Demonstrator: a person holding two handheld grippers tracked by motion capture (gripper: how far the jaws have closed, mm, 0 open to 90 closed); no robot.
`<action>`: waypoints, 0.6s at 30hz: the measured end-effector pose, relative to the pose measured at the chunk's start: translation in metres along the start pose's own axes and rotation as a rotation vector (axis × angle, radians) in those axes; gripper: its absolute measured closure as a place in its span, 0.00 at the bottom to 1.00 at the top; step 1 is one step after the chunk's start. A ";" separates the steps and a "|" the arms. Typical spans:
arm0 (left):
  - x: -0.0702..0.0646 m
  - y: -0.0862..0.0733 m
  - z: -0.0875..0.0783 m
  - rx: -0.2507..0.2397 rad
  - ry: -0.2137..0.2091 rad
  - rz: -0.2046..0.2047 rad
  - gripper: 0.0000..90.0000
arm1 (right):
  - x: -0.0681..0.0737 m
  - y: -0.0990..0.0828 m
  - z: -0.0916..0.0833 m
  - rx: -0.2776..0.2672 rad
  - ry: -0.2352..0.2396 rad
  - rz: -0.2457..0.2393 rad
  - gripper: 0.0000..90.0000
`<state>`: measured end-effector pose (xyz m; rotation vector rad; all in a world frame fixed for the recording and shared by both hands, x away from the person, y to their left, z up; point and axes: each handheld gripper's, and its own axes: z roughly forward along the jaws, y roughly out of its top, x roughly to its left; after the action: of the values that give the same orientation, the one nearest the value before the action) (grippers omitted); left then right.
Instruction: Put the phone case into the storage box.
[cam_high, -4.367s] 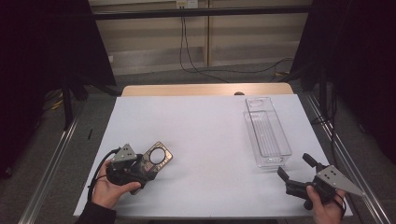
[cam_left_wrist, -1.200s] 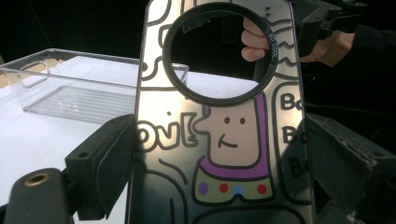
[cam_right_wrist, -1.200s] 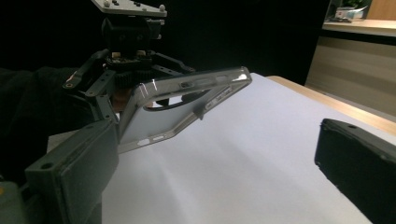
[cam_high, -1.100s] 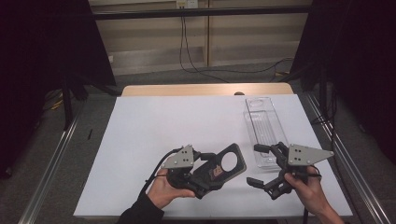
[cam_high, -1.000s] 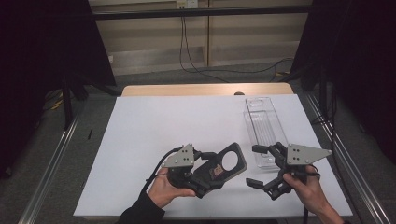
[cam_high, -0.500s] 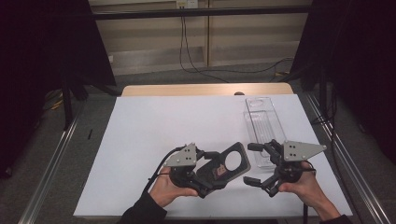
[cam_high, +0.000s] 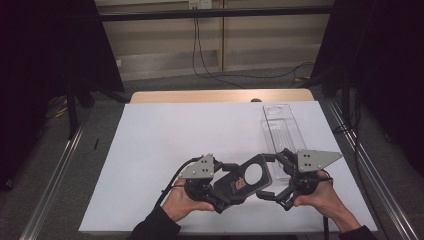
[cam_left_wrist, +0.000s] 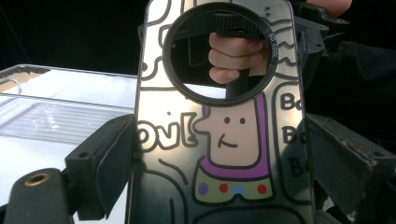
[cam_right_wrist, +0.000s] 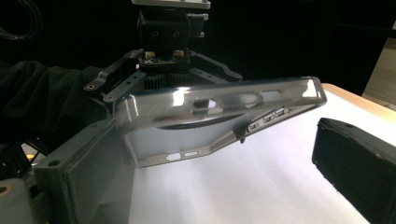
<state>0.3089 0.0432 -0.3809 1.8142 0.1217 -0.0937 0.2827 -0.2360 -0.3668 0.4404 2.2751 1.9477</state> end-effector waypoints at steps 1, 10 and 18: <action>0.000 0.000 0.000 0.001 -0.004 -0.001 0.14 | 0.000 0.000 0.000 -0.001 0.003 0.000 0.01; -0.002 0.000 0.001 0.009 -0.037 0.003 0.14 | -0.002 0.006 0.004 0.022 0.068 -0.031 0.02; -0.002 0.001 0.000 0.019 -0.049 0.011 0.14 | -0.003 0.007 0.008 0.031 0.111 -0.034 0.03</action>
<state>0.3072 0.0433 -0.3796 1.8297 0.0769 -0.1318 0.2889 -0.2282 -0.3613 0.3020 2.3659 1.9704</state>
